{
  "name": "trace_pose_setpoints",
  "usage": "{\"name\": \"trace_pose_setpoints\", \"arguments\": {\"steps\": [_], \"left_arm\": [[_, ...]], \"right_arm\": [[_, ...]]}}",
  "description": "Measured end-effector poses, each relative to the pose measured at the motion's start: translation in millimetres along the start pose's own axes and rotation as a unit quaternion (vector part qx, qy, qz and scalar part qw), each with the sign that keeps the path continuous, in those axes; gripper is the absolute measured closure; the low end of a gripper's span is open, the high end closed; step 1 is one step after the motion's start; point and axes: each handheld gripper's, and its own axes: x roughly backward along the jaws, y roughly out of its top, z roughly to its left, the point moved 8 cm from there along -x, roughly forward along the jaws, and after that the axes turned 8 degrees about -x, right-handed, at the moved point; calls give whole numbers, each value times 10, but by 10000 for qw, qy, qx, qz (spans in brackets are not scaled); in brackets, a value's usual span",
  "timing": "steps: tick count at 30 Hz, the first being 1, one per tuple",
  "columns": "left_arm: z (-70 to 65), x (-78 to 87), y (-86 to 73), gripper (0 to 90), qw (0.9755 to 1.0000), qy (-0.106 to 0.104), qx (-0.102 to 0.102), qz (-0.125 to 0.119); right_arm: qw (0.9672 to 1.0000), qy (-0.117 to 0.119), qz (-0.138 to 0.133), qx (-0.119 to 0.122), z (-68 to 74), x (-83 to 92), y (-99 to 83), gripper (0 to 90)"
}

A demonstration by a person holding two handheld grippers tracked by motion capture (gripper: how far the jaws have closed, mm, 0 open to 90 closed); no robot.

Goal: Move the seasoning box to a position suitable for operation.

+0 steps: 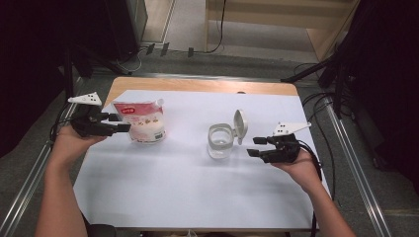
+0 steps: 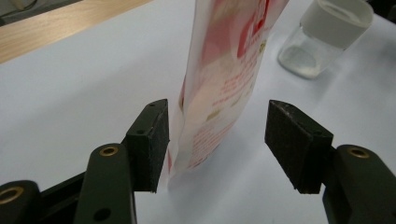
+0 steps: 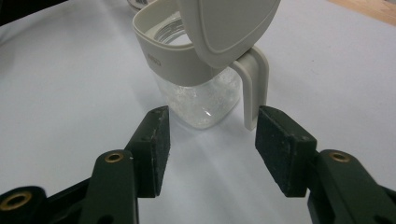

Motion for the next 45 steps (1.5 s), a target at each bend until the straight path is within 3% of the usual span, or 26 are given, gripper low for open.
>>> {"name": "trace_pose_setpoints", "arguments": {"steps": [4, 8, 11, 15, 22, 28, 32, 34, 35, 38, 45], "left_arm": [[-2, -82, 60, 423, 10000, -57, -66, 21], [0, -156, 109, 427, 9999, -115, -3, 13], [12, -179, 115, 481, 10000, -84, 32, 18], [8, -179, 117, 588, 9999, -85, -70, -35], [-82, -183, 144, 761, 9996, -168, -232, 8], [-184, -212, 195, 852, 9997, -171, -188, 39], [-201, -202, 188, 849, 9999, -79, -132, 48], [-204, -161, 212, 788, 9999, -147, -14, -18], [-211, -126, 230, 795, 9999, -137, -72, -53], [-230, -93, 233, 852, 9997, -106, -186, 121], [-225, -118, 234, 870, 9995, -49, -116, 291]], "right_arm": [[10000, -30, -5, -37, 12, 4, -23, 459], [10000, -46, 18, -7, 24, 14, -54, 461], [10000, -56, 24, -9, 38, 16, -69, 463], [10000, -59, 43, 13, 60, 11, -81, 467], [9999, -17, 39, 112, 106, -26, -63, 476], [9997, 47, 94, 221, 175, -96, -49, 486], [9994, 102, 134, 307, 223, -147, -41, 488], [9993, 115, 159, 331, 243, -165, -36, 487], [9992, 116, 159, 343, 246, -169, -33, 488], [9992, 141, 171, 337, 260, -191, -31, 487], [9992, 139, 190, 330, 271, -216, -32, 488]]}}
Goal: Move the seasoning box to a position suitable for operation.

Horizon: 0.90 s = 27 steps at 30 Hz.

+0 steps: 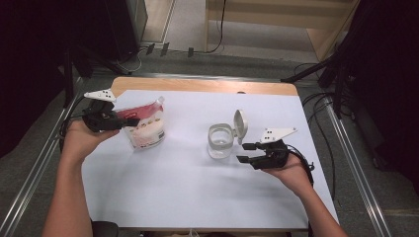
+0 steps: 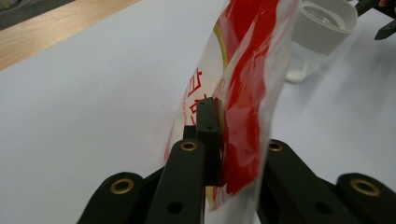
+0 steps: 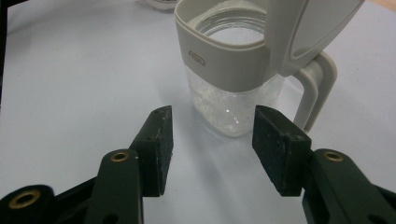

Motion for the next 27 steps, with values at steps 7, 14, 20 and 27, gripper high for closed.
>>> {"name": "trace_pose_setpoints", "arguments": {"steps": [7, 14, 20, 27], "left_arm": [[-33, -28, 107, 900, 9990, 12, 407, 193], [-109, 13, 222, 900, 9984, 22, 526, 215], [-238, 148, 420, 900, 9991, 101, 412, 51], [-411, 246, 586, 900, 9991, -54, 421, 10]], "right_arm": [[10000, 42, 35, 41, 49, -11, -3, 505], [9998, 207, -12, 81, 153, -14, 33, 522], [9993, 318, -54, 170, 304, -56, 92, 521], [9990, 406, -179, 100, 471, -149, 191, 521]]}}
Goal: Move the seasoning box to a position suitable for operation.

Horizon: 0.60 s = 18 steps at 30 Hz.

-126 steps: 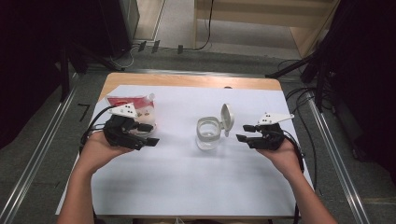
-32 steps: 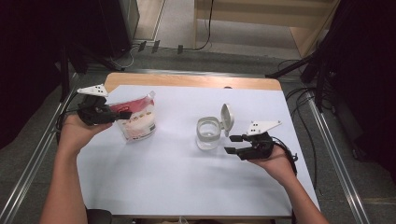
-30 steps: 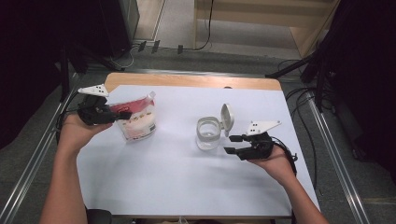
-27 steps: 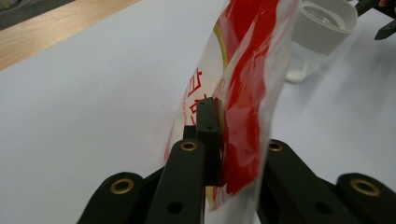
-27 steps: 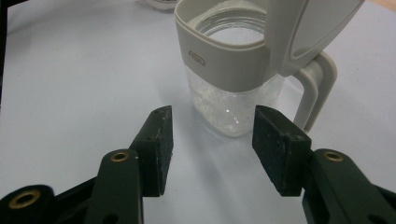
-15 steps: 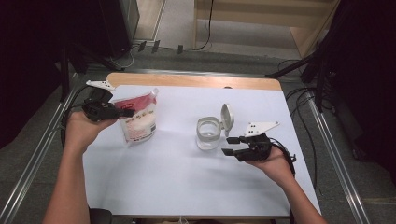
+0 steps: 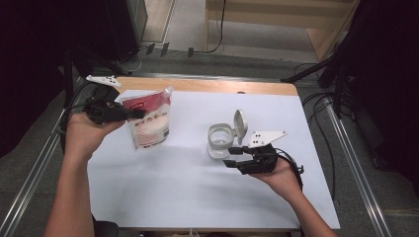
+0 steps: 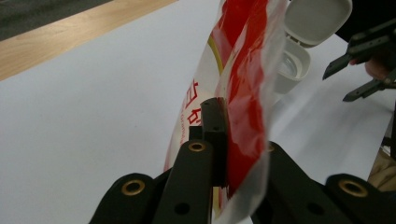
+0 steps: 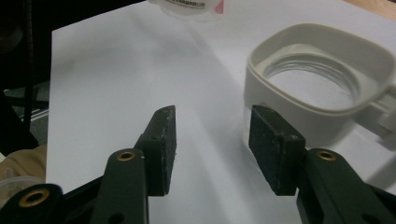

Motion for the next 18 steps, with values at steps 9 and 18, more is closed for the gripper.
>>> {"name": "trace_pose_setpoints", "arguments": {"steps": [9, 18], "left_arm": [[-128, -52, 86, 900, 9998, -198, -81, 63], [-247, -138, 167, 900, 9989, -190, -308, 286]], "right_arm": [[9998, 35, 170, 14, 161, -293, 14, 510], [9997, -7, 233, 83, 251, -600, 115, 488]]}}
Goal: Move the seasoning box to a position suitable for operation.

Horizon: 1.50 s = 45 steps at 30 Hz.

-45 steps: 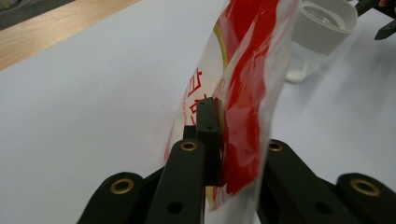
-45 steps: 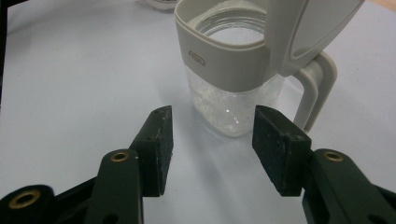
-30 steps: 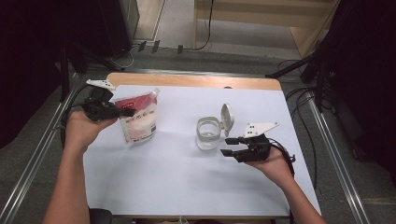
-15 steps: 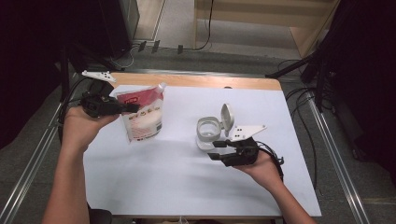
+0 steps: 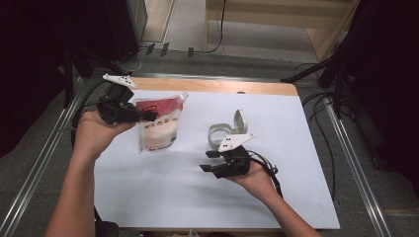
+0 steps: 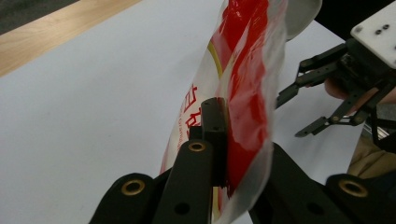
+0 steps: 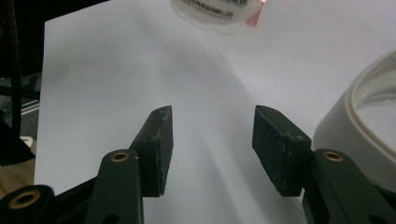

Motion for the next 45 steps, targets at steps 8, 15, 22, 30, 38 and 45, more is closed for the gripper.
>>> {"name": "trace_pose_setpoints", "arguments": {"steps": [8, 15, 22, 30, 38, 45], "left_arm": [[-77, 1, 142, 900, 9999, -62, -102, -54], [-172, 63, 288, 900, 9997, -67, -234, 14], [-253, 39, 349, 900, 9995, -169, -260, 27], [-339, 33, 364, 900, 9991, -260, -305, 132], [-392, 41, 359, 900, 9988, -349, -298, 172], [-398, 7, 337, 900, 9987, -428, -141, 231]], "right_arm": [[9998, -124, -112, -59, 87, -164, 161, 478], [9993, -319, -203, 19, 54, -346, 228, 489], [9977, -550, -287, -290, 36, -545, 248, 498], [9957, -696, -416, -448, 33, -746, 313, 497], [9930, -971, -491, -463, -27, -901, 320, 500], [9894, -1145, -792, -424, -19, -939, 360, 521]]}}
